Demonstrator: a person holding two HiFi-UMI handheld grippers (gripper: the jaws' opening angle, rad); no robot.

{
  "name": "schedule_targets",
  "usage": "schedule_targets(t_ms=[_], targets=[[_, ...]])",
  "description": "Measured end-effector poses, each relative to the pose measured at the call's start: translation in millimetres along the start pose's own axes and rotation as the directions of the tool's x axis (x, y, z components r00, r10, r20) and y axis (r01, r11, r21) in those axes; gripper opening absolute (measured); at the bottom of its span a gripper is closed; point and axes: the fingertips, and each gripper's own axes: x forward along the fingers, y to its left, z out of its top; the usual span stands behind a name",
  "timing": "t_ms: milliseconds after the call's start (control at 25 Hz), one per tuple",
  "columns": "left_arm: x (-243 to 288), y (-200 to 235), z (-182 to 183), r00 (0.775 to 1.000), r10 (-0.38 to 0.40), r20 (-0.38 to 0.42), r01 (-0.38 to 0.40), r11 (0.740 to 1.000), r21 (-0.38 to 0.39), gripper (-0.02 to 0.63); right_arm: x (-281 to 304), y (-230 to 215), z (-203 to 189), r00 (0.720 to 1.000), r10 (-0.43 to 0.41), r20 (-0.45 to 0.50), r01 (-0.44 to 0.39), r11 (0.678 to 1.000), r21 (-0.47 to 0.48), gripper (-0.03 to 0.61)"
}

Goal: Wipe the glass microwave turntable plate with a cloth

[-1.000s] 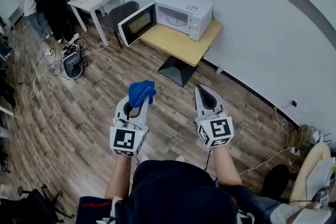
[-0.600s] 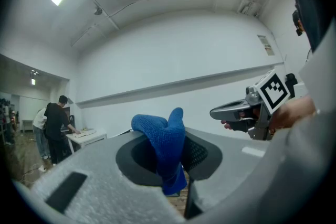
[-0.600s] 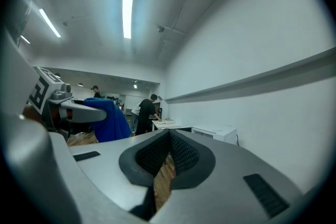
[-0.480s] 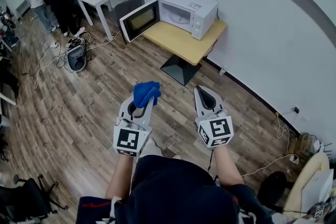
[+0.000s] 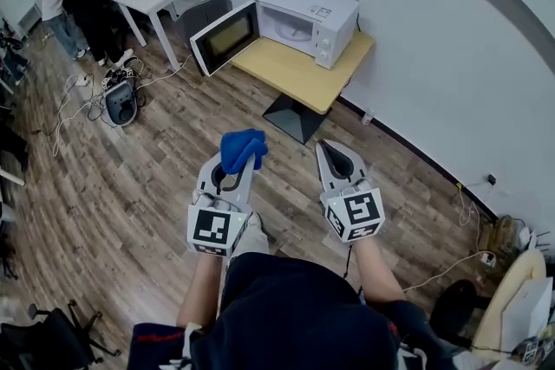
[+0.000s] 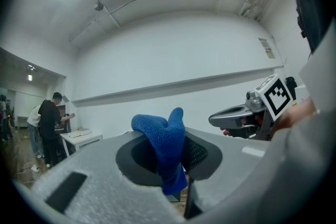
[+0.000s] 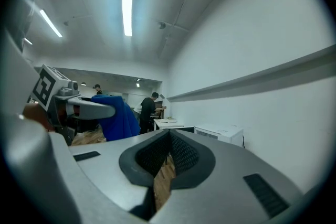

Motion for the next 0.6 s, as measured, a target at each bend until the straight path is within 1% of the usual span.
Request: schedule_targets(t_ms=[200,400,520,600], targets=[[35,39,2,1.0,-0.014,0.013,0.014,1.0,0.007,0.061,51,-7,6,1.0,-0.005,0.001,0.005,1.0,-0.004,0.006],[63,82,3,1.0,-0.025,0.009,0.025,1.0,0.011,0.061,98,-10,19,1.0,-0.015,0.0,0.015,1.0,-0.02,0.006],[79,108,5,0.999,-0.039,0.013,0.039,0.999,0.023,0.061,126,-13,25,0.999,-0.037,-0.005,0.037,0.999,-0.018,0.006],[90,125,3,0.999,-0.049,0.018,0.048,0.999,0.014,0.061,144,-16,26,0.999,-0.052,-0.009,0.052,0.999,-0.018,0.006]])
